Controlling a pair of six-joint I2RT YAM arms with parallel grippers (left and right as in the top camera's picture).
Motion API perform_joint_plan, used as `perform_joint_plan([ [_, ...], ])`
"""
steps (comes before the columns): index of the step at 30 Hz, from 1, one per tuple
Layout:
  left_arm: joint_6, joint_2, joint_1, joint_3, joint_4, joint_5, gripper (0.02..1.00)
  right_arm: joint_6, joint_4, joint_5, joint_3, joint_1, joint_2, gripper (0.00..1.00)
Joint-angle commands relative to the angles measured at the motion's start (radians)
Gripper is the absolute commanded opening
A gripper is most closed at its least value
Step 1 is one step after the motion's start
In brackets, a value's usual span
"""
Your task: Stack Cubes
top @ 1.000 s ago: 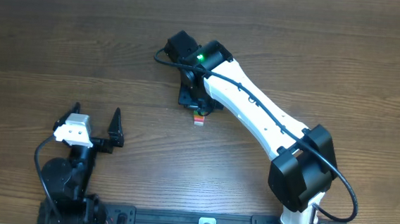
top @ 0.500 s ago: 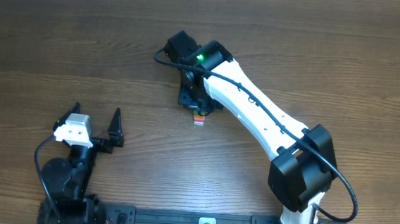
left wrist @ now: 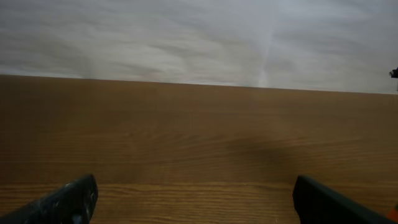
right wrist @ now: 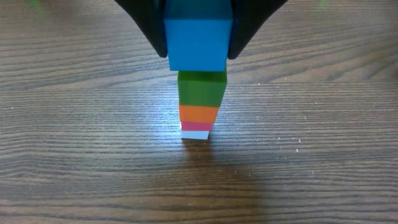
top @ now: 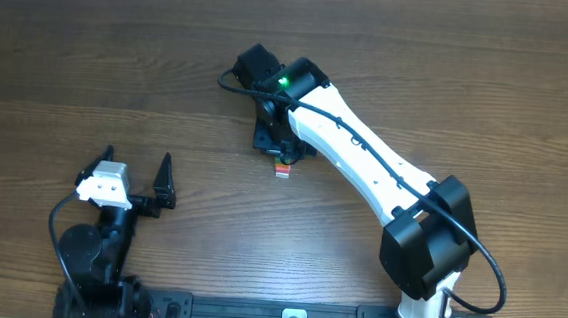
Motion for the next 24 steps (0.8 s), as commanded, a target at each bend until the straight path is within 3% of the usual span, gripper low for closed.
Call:
perform_joint_plan([
  [1, 0.011, -0.007, 0.005, -0.009, 0.004, 0.01, 1.0, -0.008, 0.005, -0.006, -0.007, 0.011, 0.016, 0.121],
  [24, 0.011, -0.007, 0.005, -0.009, 0.004, 0.01, 1.0, -0.023, 0.012, -0.006, -0.007, 0.011, 0.019, 0.126],
])
